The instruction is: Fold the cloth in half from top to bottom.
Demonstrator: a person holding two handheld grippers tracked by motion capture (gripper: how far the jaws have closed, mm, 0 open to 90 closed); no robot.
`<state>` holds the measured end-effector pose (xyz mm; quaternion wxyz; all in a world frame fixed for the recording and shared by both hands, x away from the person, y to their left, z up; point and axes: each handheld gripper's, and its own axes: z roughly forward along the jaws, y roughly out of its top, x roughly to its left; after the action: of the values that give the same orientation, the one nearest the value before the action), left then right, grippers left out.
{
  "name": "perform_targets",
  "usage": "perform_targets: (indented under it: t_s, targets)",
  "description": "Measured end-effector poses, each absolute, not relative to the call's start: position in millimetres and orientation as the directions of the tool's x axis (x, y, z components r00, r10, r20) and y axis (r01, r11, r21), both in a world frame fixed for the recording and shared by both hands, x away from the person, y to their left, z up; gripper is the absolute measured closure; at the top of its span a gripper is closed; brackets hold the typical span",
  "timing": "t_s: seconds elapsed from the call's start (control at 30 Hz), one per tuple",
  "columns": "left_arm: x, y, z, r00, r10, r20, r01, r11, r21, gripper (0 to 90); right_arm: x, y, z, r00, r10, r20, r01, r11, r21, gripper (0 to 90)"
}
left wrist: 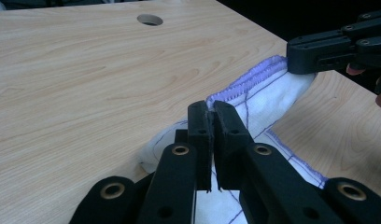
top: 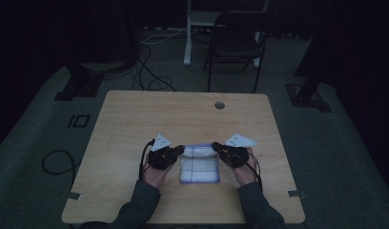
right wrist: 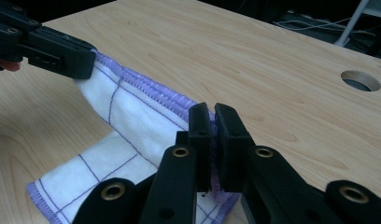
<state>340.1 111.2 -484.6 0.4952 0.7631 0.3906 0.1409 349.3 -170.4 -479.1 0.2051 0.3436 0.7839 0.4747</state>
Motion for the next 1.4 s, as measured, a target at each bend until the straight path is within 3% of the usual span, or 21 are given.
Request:
perform_targets:
  t_s: [1.4]
  targets:
    - [322.3, 116.1, -497.0, 0.656, 0.734, -0.176, 0.475, -0.220, 0.852, 86.9, 332.6, -167.5, -494.0, -0.690, 0.724, 0.030, 0.361, 0.308, 0.881, 86.9]
